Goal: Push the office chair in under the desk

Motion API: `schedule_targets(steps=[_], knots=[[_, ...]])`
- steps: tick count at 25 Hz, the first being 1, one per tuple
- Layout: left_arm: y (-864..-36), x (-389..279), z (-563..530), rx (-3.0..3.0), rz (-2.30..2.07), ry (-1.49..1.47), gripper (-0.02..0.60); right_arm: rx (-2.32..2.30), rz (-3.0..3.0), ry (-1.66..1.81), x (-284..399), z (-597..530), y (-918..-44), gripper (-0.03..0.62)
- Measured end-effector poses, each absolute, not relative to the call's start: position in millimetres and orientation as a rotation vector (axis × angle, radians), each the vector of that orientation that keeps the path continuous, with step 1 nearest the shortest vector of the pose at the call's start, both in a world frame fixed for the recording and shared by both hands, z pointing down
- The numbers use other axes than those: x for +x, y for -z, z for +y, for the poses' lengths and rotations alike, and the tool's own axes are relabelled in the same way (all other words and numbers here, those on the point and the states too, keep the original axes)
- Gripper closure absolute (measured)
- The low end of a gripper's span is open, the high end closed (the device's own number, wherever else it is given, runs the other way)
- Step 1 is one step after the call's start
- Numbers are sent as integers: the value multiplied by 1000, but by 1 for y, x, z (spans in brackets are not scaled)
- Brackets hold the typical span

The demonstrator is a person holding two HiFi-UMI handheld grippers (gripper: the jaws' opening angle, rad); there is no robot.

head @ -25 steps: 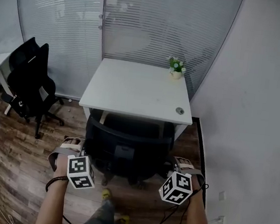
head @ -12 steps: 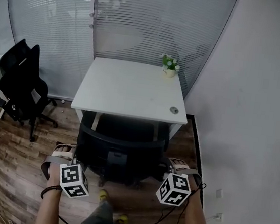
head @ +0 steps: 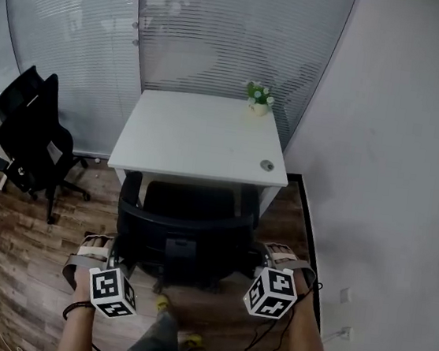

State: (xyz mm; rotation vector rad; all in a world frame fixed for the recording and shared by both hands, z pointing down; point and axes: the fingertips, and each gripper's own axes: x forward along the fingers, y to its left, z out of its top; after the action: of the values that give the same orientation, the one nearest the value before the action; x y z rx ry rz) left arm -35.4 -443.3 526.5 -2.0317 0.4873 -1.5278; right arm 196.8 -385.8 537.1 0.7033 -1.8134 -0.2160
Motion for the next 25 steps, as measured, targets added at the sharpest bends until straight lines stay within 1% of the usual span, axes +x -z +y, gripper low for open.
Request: schedule_targets(steps=[8, 18, 25], knots=[[-528, -26, -453, -2028, 529, 1552, 350, 725, -1819, 212, 206, -393, -539, 347], [-526, -36, -478, -2037, 550, 1547, 325, 734, -1856, 185, 193, -408, -534, 338], [-528, -38, -488, -2008, 552, 1555, 322, 787, -1871, 187, 188, -408, -535, 339]])
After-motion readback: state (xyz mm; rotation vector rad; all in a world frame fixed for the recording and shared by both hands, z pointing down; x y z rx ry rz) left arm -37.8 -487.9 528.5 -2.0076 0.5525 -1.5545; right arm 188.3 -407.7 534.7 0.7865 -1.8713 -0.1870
